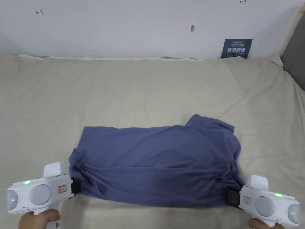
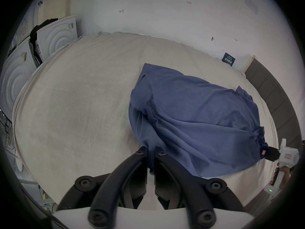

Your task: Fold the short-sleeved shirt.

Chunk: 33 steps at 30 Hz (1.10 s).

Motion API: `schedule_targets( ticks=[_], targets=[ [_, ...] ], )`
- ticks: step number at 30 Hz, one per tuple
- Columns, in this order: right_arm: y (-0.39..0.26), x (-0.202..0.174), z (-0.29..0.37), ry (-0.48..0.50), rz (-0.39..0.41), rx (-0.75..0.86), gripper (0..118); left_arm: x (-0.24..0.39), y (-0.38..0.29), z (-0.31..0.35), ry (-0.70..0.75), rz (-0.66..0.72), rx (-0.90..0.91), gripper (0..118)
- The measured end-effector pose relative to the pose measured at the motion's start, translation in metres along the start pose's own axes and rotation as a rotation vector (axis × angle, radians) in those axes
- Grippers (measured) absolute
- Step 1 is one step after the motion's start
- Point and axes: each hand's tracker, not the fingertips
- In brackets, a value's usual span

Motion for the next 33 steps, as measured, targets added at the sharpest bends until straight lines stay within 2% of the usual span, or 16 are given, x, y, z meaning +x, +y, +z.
schedule_targets(
  ticks=[2, 3, 6, 10, 16, 22, 26, 28, 29, 31, 33],
  targets=[
    [-0.004, 0.002, 0.006, 0.097, -0.042, 0.021, 27, -0.002, -0.003, 0.002, 0.002, 0.006, -0.003, 8],
    [-0.004, 0.000, 0.012, 0.082, -0.049, 0.029, 20, -0.004, -0.004, 0.003, 0.004, 0.012, -0.002, 8],
    [-0.009, -0.007, 0.038, 0.065, 0.003, 0.065, 19, -0.011, -0.008, 0.010, -0.002, 0.041, 0.001, 8],
    [-0.021, 0.004, 0.072, 0.077, -0.030, 0.102, 19, -0.023, -0.019, 0.022, 0.005, 0.069, 0.015, 8],
    [-0.071, 0.022, 0.104, 0.108, -0.036, 0.091, 19, -0.043, -0.061, 0.045, 0.012, 0.094, -0.020, 8],
    [-0.125, 0.036, 0.088, 0.099, -0.063, -0.005, 19, -0.055, -0.115, 0.051, 0.048, 0.085, -0.098, 8],
    [-0.134, 0.038, 0.086, 0.112, -0.101, 0.012, 21, -0.054, -0.130, 0.047, 0.061, 0.087, -0.104, 8],
    [-0.127, 0.032, 0.098, 0.103, -0.109, 0.005, 35, -0.049, -0.126, 0.049, 0.076, 0.087, -0.099, 20],
    [-0.124, 0.030, 0.103, 0.086, -0.103, 0.007, 44, -0.046, -0.124, 0.051, 0.082, 0.084, -0.104, 29],
    [-0.115, 0.024, 0.120, 0.036, -0.053, 0.061, 76, -0.038, -0.116, 0.065, 0.084, 0.074, -0.093, 77],
    [-0.100, 0.017, 0.143, 0.034, -0.028, 0.156, 99, -0.028, -0.106, 0.084, 0.028, 0.055, 0.001, 115]
  ],
)
